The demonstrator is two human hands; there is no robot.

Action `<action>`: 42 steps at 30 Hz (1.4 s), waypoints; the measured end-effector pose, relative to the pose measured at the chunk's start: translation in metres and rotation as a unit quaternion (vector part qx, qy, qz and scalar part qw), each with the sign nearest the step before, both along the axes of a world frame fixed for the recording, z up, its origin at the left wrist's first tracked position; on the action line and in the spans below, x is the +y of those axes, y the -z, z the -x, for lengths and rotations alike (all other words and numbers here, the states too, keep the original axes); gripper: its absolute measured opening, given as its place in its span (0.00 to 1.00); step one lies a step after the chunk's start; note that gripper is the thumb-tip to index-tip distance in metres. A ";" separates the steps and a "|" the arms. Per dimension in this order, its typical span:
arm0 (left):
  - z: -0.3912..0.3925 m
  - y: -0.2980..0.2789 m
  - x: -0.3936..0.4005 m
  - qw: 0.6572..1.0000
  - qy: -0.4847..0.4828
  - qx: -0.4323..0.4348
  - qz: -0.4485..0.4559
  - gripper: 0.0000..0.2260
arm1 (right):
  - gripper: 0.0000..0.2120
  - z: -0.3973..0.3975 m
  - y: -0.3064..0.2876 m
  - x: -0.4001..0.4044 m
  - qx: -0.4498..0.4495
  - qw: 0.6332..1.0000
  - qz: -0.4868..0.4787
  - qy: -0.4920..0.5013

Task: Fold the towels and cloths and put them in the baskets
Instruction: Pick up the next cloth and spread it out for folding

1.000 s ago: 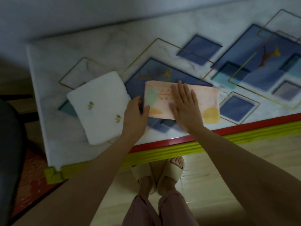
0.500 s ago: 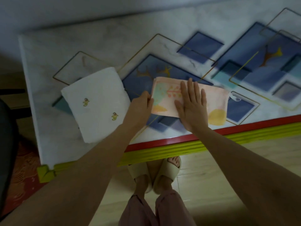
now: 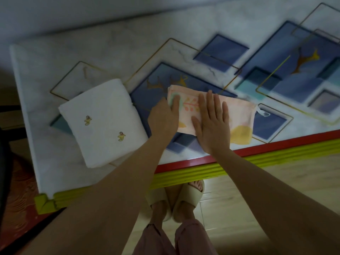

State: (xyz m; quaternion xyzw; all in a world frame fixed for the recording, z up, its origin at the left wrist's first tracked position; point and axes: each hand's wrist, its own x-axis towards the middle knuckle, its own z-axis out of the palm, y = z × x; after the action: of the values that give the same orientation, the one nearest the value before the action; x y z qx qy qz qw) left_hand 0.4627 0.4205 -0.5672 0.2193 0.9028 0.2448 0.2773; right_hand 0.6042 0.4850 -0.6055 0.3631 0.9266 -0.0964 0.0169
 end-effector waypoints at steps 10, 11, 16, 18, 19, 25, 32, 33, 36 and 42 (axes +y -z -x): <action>0.027 0.006 -0.021 0.983 -0.027 -0.079 -0.163 0.07 | 0.27 0.023 0.001 -0.016 0.028 1.000 -0.015 0.001; 0.029 0.007 -0.023 0.981 -0.034 -0.088 -0.167 0.08 | 0.27 0.023 0.001 -0.017 0.030 0.999 -0.010 0.004; 0.029 0.005 -0.019 0.979 -0.079 -0.114 -0.153 0.10 | 0.27 0.021 -0.001 -0.015 0.062 0.998 0.028 0.000; 0.030 0.006 -0.019 0.989 -0.046 -0.081 -0.118 0.12 | 0.26 0.022 -0.001 -0.015 0.073 0.997 0.034 0.007; 0.030 0.007 -0.019 0.992 -0.028 -0.060 -0.109 0.14 | 0.26 0.022 0.000 -0.015 0.069 0.997 0.031 0.008; 0.029 0.005 -0.022 0.990 -0.017 -0.050 -0.133 0.09 | 0.27 0.028 0.002 -0.017 0.017 1.000 -0.008 0.008; 0.037 -0.022 -0.022 0.987 -0.026 -0.053 -0.152 0.11 | 0.27 0.035 -0.008 -0.008 0.019 0.997 0.063 -0.035; 0.037 -0.029 -0.021 0.987 -0.027 -0.060 -0.148 0.13 | 0.27 0.030 -0.014 -0.002 0.045 0.993 0.099 -0.053; 0.038 -0.053 -0.017 0.981 -0.051 -0.126 -0.140 0.19 | 0.23 0.008 -0.049 0.016 0.175 0.949 0.255 0.057; -0.001 -0.088 0.016 0.947 -0.024 -0.250 -0.198 0.18 | 0.11 -0.034 -0.094 0.065 0.359 0.558 0.527 0.531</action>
State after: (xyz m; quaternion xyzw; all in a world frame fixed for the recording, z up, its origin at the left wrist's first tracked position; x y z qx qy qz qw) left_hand 0.4639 0.4365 -0.4795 0.1800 0.7426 0.4726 0.4391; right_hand 0.6379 0.5503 -0.5119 0.6513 0.2800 -0.6811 -0.1831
